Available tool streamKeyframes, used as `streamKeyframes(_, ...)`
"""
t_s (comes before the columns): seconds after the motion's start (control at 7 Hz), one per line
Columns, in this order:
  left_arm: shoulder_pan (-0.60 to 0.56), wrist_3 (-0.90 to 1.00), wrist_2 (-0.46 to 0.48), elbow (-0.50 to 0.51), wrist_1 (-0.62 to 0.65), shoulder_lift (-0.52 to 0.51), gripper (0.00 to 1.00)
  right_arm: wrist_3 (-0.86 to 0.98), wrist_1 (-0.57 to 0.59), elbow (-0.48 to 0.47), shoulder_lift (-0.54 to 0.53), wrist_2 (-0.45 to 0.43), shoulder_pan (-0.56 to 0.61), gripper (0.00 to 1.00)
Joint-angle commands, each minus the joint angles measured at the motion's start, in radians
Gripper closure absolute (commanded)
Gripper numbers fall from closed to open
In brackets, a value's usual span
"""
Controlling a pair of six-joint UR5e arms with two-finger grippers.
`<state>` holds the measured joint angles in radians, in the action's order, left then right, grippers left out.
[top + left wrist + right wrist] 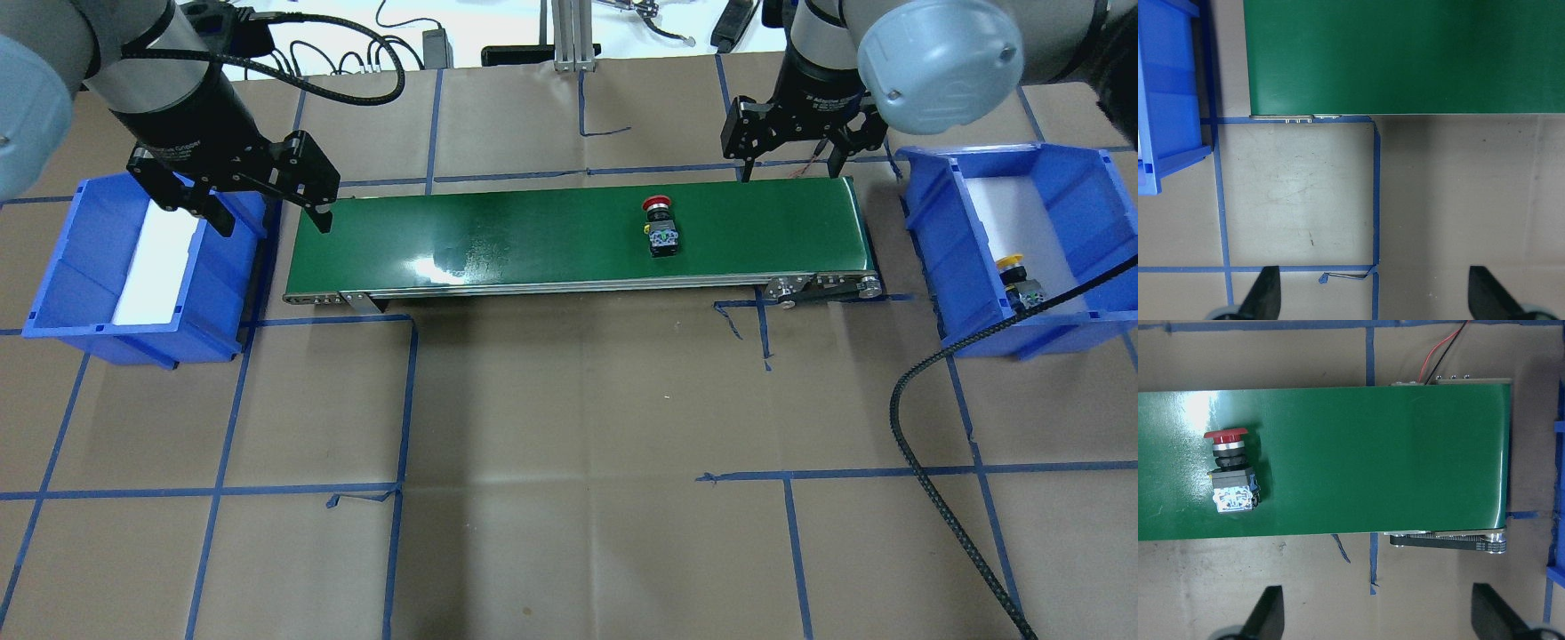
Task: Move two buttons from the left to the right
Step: 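Lower the right gripper onto the red button and grasp it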
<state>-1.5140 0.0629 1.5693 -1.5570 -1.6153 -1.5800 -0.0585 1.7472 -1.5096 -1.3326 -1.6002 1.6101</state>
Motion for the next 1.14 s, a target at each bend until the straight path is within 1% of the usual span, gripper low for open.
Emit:
streamKeyframes(0.0, 0.0, 0.0, 0.0, 0.0, 0.0, 0.0, 0.0, 0.0, 0.088, -0.041, 0.021, 0.008, 0.004, 0.01)
streamKeyframes(0.14, 0.0, 0.0, 0.0, 0.0, 0.0, 0.0, 0.0, -0.003, 0.125, -0.046, 0.05, 0.038, 0.02, 0.01)
streamKeyframes(0.43, 0.0, 0.0, 0.0, 0.0, 0.0, 0.0, 0.0, -0.001, 0.239, -0.044, 0.11, 0.045, 0.043, 0.01)
streamKeyframes(0.57, 0.0, 0.0, 0.0, 0.0, 0.0, 0.0, 0.0, -0.001, 0.267, -0.046, 0.133, 0.045, 0.053, 0.01)
streamKeyframes(1.0, 0.0, 0.0, 0.0, 0.0, 0.0, 0.0, 0.0, 0.0, 0.27, -0.063, 0.214, 0.043, 0.051, 0.01)
